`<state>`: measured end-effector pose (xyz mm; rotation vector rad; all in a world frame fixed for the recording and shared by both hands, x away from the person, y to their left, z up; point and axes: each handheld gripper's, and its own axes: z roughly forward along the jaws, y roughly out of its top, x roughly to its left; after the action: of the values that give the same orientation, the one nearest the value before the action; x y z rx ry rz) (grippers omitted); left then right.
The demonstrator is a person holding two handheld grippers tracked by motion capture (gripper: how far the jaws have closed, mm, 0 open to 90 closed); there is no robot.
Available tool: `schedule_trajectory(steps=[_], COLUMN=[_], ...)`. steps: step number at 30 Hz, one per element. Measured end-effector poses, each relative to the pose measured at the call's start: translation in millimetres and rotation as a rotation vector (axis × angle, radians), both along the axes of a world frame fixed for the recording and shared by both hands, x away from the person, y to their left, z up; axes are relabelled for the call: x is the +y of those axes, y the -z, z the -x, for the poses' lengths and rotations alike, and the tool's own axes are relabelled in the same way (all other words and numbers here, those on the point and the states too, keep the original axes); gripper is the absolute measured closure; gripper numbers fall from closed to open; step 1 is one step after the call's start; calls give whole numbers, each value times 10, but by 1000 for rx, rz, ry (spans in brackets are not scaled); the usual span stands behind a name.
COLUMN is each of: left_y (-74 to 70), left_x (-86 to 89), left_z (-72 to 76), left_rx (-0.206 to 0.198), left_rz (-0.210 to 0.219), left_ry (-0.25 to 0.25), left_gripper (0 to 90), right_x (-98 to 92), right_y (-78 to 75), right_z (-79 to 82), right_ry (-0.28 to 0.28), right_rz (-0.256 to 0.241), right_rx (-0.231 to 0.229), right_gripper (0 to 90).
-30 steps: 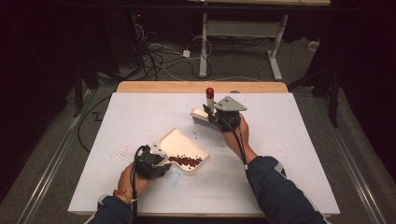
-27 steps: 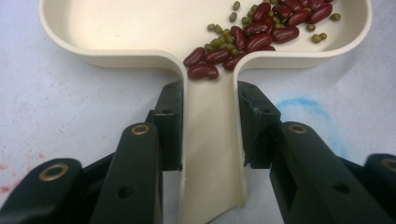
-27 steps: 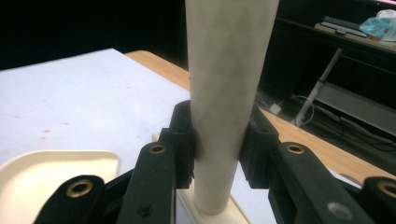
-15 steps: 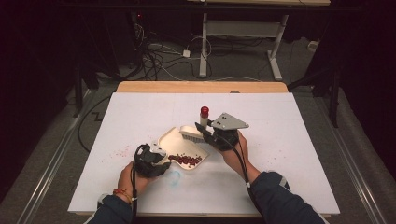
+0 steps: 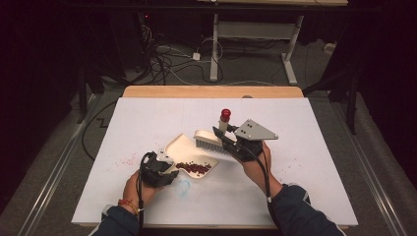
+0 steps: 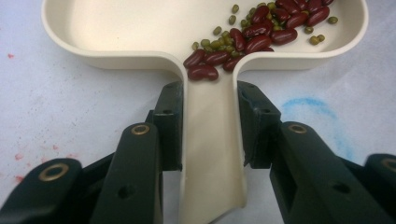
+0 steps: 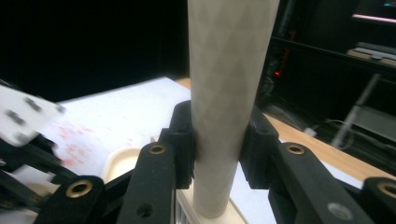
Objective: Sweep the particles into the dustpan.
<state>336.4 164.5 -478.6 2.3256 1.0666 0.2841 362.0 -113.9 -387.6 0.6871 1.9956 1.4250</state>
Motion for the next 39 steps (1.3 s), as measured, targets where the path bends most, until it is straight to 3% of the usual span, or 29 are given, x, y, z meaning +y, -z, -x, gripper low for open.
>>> schedule_trajectory(steps=[1, 2, 7, 9, 10, 14, 15, 21, 28, 34, 39], left_y=[0, -10, -12, -12, -10, -3, -4, -8, -9, -13, -20], left_x=[0, 3, -15, -25, -32, -45, -48, -58, -55, -51, -46], left_z=[0, 6, 20, 30, 34, 48, 50, 50, 50, 48, 44], left_rx=[0, -2, -3, -5, -7, 2, 3, 6, 4, 5, 2], left_rz=[0, 4, 2, 4, 2, 8, 8, 2, 0, -2, -2], left_ry=[0, -3, -12, -18, -23, -37, -40, -38, -34, -30, -27], left_gripper=[637, 637, 637, 637, 638, 638, 638, 637, 637, 638, 638], right_x=[0, 11, 106, 133, 178, 254, 285, 355, 338, 260, 161], right_y=[0, 59, 161, 181, 211, 209, 206, 204, 154, 44, 6], right_z=[0, -12, 25, 45, 78, 161, 205, 323, 340, 341, 292], right_ry=[0, 18, -4, -13, -37, -45, -58, -80, -88, -89, -33], right_rz=[0, 32, 75, 78, 73, 91, 79, 49, 26, 0, -9], right_rx=[0, -15, 4, 6, 31, 27, 51, 85, 92, 76, 25], right_gripper=[705, 705, 705, 705, 705, 705, 705, 704, 705, 705, 705])
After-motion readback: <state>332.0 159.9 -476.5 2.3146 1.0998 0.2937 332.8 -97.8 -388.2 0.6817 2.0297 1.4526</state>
